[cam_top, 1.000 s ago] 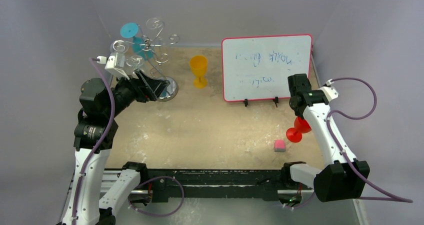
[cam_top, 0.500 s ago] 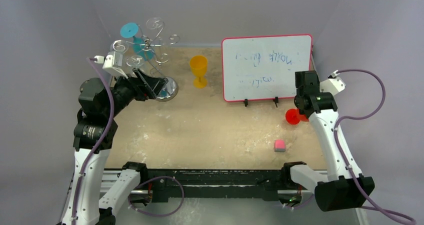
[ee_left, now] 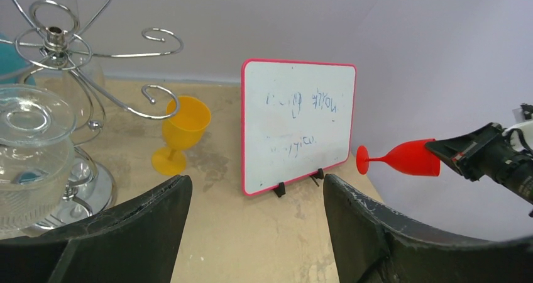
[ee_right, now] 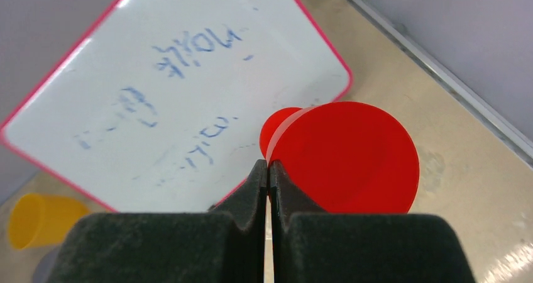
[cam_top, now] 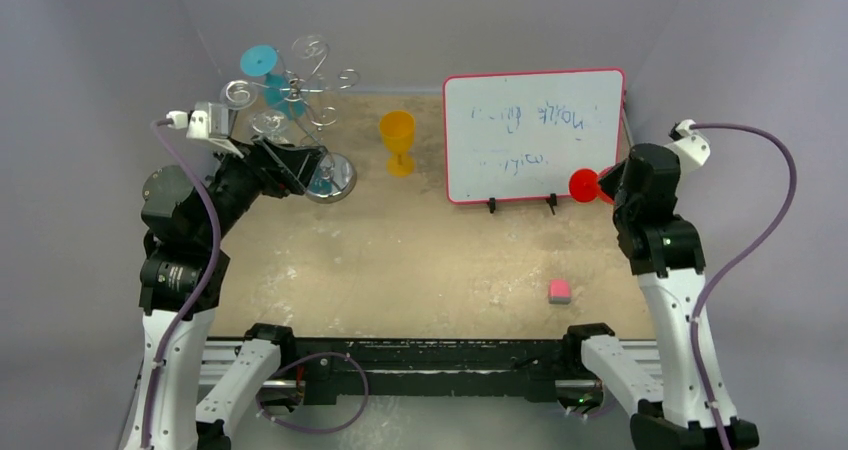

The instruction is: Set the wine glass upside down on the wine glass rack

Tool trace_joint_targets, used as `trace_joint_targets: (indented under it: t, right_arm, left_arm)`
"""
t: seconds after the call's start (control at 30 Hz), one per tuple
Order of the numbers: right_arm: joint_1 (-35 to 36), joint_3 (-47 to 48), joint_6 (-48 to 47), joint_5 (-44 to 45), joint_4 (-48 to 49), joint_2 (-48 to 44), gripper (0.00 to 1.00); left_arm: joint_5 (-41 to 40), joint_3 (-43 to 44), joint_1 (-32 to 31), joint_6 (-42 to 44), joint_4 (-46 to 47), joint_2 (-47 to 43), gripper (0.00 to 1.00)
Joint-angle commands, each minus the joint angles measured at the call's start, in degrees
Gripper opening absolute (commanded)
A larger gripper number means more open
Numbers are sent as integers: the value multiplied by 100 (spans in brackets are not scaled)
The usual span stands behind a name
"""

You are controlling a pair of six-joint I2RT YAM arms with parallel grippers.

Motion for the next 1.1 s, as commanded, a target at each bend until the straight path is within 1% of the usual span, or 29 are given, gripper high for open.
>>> trace_joint_targets:
  t: [0.0, 0.2, 0.33, 0.5, 0.6, 0.73, 0.9, 1.07]
  right_arm:
    - [-10, -161, -900, -1187, 1143, -467, 0]
    - [-16, -340, -1467, -2589, 1886, -747, 0]
    - [-8, -350, -2060, -3942, 2244, -833, 0]
    - [1, -456, -2423, -5639, 2674, -758, 0]
    - [21, -464, -2588, -6509, 2821, -701, 0]
    - [92, -490, -2741, -7053, 2937, -689, 0]
    - [227, -436, -2753, -7992, 3130, -546, 0]
    - [427, -477, -2496, -8911, 3686, -383, 0]
  left_arm:
    - [3, -15, -26, 388, 532, -13, 75]
    - [103, -234, -24, 670, 1000, -194, 75]
    - [245, -275, -24, 1018, 1109, -223, 75]
    - [304, -338, -49, 1247, 1098, -128, 75]
    - [1004, -490, -87, 1907, 1136, -128, 75]
    - [1749, -575, -153, 2625, 1111, -124, 74]
    - [2442, -774, -183, 3259, 1255, -251, 75]
    - [3108, -910, -191, 4078, 1229, -391, 75]
